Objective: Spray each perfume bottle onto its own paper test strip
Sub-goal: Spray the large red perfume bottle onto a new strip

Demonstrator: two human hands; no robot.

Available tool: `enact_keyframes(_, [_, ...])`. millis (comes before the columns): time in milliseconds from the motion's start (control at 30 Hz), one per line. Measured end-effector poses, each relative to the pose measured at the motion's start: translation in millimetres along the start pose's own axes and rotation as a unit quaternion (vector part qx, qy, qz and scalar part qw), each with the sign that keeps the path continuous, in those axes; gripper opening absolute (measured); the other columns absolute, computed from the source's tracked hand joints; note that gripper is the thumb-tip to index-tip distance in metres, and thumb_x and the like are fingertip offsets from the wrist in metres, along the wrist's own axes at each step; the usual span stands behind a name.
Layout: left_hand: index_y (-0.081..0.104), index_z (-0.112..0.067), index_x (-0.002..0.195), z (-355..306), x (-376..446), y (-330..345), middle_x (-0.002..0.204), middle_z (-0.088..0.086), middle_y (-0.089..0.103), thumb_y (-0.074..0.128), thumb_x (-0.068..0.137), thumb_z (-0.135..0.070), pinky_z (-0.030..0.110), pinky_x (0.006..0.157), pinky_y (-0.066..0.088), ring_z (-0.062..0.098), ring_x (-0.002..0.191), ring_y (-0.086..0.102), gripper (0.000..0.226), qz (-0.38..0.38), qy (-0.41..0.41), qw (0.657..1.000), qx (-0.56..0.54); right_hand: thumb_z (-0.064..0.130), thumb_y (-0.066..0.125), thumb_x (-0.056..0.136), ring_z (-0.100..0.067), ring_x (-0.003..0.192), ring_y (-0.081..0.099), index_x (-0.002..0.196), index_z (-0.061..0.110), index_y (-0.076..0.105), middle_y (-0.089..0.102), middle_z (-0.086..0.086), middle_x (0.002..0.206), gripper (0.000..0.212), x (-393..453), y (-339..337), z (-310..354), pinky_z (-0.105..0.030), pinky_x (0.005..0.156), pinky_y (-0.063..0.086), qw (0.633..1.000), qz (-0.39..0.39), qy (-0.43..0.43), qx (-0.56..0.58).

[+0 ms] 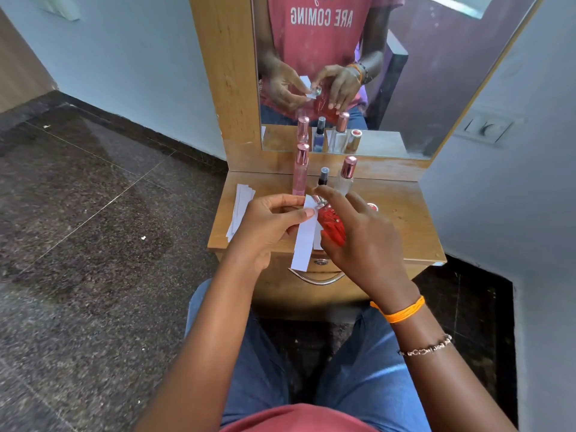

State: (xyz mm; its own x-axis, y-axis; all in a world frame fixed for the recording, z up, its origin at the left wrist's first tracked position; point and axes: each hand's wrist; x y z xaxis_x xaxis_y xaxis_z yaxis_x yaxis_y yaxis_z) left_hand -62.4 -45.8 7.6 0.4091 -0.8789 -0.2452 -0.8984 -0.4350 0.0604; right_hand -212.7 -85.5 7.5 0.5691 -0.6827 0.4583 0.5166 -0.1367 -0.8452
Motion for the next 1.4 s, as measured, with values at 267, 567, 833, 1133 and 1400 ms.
enact_keyframes(267, [0.07, -0.015, 0.096, -1, -3, 2, 0.092, 0.003, 0.072, 0.072, 0.077, -0.009, 0.027, 0.076, 0.054, 0.019, 0.092, 0.067, 0.02, -0.012, -0.013, 1.0, -0.004, 0.013, 0.073, 0.069, -0.026, 0.076, 0.06, 0.129, 0.027, 0.051, 0.061, -0.002, 0.097, 0.066, 3, -1, 2, -0.026, 0.05, 0.041, 0.999, 0.001, -0.009, -0.043])
enact_keyframes(567, [0.07, -0.017, 0.095, 6, 3, -3, 0.089, 0.001, 0.071, 0.072, 0.078, -0.012, 0.02, 0.064, 0.054, 0.017, 0.089, 0.066, 0.019, -0.038, -0.009, 0.999, 0.001, 0.016, 0.076, 0.068, -0.027, 0.082, 0.064, 0.131, 0.027, 0.047, 0.063, -0.002, 0.109, 0.071, 5, 1, 1, -0.025, 0.055, 0.044, 1.0, 0.005, 0.011, -0.007])
enact_keyframes(833, [0.068, -0.01, 0.1, 33, 22, -1, 0.085, 0.002, 0.068, 0.074, 0.076, -0.014, 0.022, 0.067, 0.047, 0.012, 0.078, 0.061, 0.025, -0.147, 0.071, 0.965, 0.206, 0.017, 0.074, 0.07, -0.026, 0.081, 0.06, 0.133, 0.029, 0.045, 0.063, -0.002, 0.105, 0.07, -6, 7, -3, -0.024, 0.057, 0.035, 0.998, 0.001, 0.048, 0.047])
enact_keyframes(1133, [0.054, -0.015, 0.121, 36, 27, 10, 0.124, 0.007, 0.046, 0.068, 0.082, -0.015, 0.033, 0.079, 0.045, 0.025, 0.108, 0.053, 0.041, -0.21, 0.123, 0.882, 0.402, 0.02, 0.074, 0.072, -0.024, 0.084, 0.061, 0.134, 0.033, 0.041, 0.062, -0.001, 0.109, 0.071, -12, 11, -6, -0.024, 0.061, 0.039, 0.994, 0.006, 0.06, 0.091])
enact_keyframes(1400, [0.06, -0.027, 0.113, 11, -2, 5, 0.119, -0.004, 0.061, 0.045, 0.096, -0.03, 0.025, 0.095, 0.045, 0.009, 0.111, 0.057, 0.023, 0.078, 0.134, 0.979, 0.133, 0.015, 0.065, 0.088, -0.002, 0.094, 0.065, 0.13, 0.027, 0.034, 0.062, 0.016, 0.107, 0.054, -9, 5, -3, -0.017, 0.079, 0.052, 0.885, -0.015, 0.141, 0.444])
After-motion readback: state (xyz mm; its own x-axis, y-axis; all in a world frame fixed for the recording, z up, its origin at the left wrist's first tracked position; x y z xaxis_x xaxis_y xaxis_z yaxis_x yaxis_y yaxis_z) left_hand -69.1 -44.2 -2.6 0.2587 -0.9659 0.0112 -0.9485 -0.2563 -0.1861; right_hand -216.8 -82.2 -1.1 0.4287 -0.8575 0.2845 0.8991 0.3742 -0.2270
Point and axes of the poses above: each hand's wrist, its own x-axis towards the middle knuckle, its own y-axis out of the palm, z = x × y
